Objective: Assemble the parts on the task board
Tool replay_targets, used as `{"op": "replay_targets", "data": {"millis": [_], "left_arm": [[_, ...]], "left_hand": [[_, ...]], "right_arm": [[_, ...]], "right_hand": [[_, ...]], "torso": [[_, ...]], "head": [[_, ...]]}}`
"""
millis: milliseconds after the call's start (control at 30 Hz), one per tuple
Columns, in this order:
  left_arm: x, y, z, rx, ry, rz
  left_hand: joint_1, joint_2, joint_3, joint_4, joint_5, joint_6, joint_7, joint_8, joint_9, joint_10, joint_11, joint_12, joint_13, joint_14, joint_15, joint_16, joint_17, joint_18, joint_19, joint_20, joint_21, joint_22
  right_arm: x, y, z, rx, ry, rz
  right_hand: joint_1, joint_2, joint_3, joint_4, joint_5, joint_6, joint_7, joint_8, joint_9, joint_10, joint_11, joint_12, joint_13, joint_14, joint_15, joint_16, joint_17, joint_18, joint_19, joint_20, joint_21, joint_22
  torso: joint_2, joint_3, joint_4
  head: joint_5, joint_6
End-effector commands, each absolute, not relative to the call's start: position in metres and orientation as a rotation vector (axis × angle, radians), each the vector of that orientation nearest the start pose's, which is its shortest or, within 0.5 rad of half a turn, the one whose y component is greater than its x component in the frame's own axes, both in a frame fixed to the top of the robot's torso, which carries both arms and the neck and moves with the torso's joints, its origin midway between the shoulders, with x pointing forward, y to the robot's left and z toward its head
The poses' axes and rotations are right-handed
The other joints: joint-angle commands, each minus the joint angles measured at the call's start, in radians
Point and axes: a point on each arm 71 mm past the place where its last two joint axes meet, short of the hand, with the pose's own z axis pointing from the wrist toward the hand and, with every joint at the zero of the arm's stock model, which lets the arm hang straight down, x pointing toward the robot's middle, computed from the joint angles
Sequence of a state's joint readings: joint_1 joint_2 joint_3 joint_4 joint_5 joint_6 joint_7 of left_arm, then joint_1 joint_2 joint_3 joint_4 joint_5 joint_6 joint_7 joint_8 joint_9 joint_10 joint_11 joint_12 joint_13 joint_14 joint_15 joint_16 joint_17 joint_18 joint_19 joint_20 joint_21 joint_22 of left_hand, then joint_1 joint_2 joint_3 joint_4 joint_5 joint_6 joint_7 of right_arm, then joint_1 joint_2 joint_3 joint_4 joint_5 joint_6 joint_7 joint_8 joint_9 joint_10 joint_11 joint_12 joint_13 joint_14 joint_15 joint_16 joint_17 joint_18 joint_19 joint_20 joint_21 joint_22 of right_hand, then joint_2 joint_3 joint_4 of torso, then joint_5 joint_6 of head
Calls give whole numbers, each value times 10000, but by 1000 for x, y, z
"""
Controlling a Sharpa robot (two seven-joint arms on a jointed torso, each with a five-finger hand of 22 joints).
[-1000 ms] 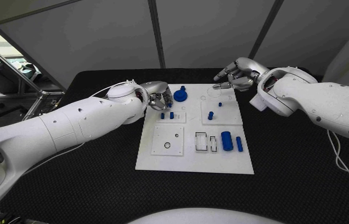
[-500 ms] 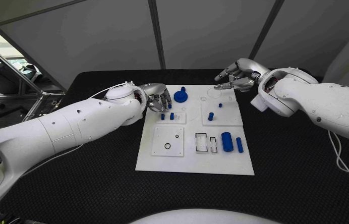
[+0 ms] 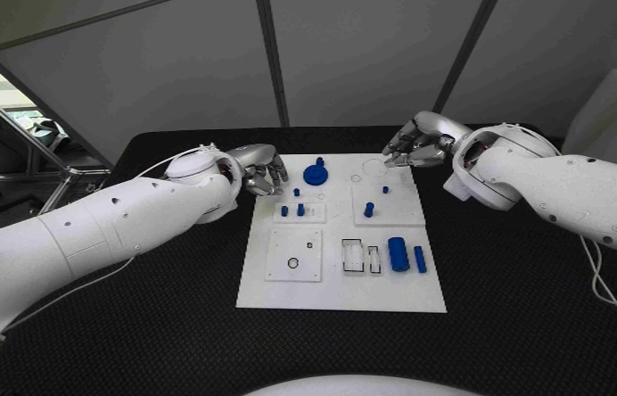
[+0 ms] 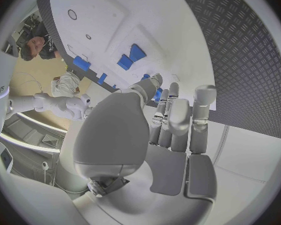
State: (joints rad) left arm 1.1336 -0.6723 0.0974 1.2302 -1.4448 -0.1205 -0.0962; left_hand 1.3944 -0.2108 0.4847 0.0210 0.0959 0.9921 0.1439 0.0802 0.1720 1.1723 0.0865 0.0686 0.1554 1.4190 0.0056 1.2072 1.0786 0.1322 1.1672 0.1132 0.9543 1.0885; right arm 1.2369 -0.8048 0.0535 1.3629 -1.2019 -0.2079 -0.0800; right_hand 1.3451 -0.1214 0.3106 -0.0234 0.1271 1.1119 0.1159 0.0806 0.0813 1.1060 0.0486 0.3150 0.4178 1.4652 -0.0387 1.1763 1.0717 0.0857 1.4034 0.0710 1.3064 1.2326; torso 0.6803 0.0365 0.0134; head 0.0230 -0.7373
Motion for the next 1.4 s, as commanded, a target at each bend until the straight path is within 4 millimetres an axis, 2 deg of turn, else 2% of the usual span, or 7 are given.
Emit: {"op": "replay_targets", "data": {"millis": [33, 167, 333, 500, 833, 1233, 1400], "left_arm": [[538, 213, -195, -1042, 17986, -6876], [536, 229, -188, -2851, 17733, -8191], [528, 243, -177, -5769, 16656, -10784], [518, 247, -168, -7875, 15573, -13102], [505, 246, -165, -8942, 14974, -14764], [505, 250, -165, -9349, 14716, -14997], [505, 250, -166, -9358, 14729, -15048]], "left_hand": [[-102, -99, -57, 127, 187, 307, 15, 138, 37, -82, 23, 26, -43, -194, 23, -375, -429, 272, -310, 20, -511, -361], [-130, -104, -94, 206, 189, 421, 12, 116, 14, -13, 17, 108, -73, -819, 3, -1659, -1827, 509, -1103, 32, -1885, -1348], [-57, 90, -53, 266, 140, 542, 58, 82, -9, 199, 4, 259, -27, -1692, -18, -3808, -3944, 505, -1259, 5, -2475, -1723], [115, 261, -58, 159, 205, 715, 64, 112, 17, 358, -27, 388, 80, -1782, -32, -4346, -4253, 510, -1299, -22, -2807, -1941], [129, 368, -144, 111, 194, 768, 71, 97, 40, 358, -38, 427, 162, -1774, -24, -4606, -4387, 508, -1280, -33, -2979, -2054], [157, 417, -191, 61, 205, 783, 75, 79, 53, 356, -40, 450, 213, -1776, -25, -4745, -4452, 508, -1275, -35, -3078, -2116], [162, 421, -198, 52, 209, 784, 78, 76, 54, 354, -39, 452, 220, -1777, -24, -4766, -4461, 508, -1275, -35, -3092, -2124]], "right_arm": [[530, -228, -155, -942, 16922, 5389], [528, -225, -161, -1746, 16775, 4721], [524, -221, -171, -2483, 16721, 4048], [519, -218, -182, -3019, 16976, 3564], [516, -208, -188, -3507, 17006, 3441], [512, -198, -192, -3754, 17186, 3726], [512, -197, -195, -3803, 17386, 3677]], "right_hand": [[-112, -248, 465, -230, 10, 211, 10, -118, 3, 541, 33, -1093, -1182, 225, 113, 216, 206, -139, 148, 87, 232, 305], [-179, -292, 610, -309, 17, 252, 18, -146, -5, 631, 60, -1410, -1530, 241, 139, 271, 231, -183, 244, 107, 406, 530], [-276, -433, 664, -380, 11, 140, 74, -183, -43, 579, 135, -1719, -1828, 210, 191, 112, -28, -204, 286, 149, 488, 635], [-342, -571, 691, -475, 8, -79, 161, -194, -99, 471, 231, -2025, -2109, 206, 262, 118, -80, -204, 277, 211, 496, 651], [-400, -645, 664, -546, 2, -223, 223, -188, -128, 373, 303, -2242, -2325, 193, 309, 126, -119, -204, 275, 265, 510, 678], [-329, -368, 903, -643, 42, -48, 168, -114, -91, 650, 260, -2331, -2559, 240, 275, 346, 61, -263, 420, 265, 744, 975], [-344, -200, 1078, -682, 42, 229, 68, -43, -42, 1008, 160, -2308, -2660, 304, 185, 601, 308, -399, 723, 196, 1213, 1559]], "torso": [[5, 9, -4], [8, 11, -4], [12, -5, 20], [9, -14, 17], [7, -3, 4], [22, -5, -8], [13, -3, 0]], "head": [[-182, 91], [-279, 119], [-399, 127], [-465, 163], [-462, 160], [-470, 150], [-466, 123]]}}
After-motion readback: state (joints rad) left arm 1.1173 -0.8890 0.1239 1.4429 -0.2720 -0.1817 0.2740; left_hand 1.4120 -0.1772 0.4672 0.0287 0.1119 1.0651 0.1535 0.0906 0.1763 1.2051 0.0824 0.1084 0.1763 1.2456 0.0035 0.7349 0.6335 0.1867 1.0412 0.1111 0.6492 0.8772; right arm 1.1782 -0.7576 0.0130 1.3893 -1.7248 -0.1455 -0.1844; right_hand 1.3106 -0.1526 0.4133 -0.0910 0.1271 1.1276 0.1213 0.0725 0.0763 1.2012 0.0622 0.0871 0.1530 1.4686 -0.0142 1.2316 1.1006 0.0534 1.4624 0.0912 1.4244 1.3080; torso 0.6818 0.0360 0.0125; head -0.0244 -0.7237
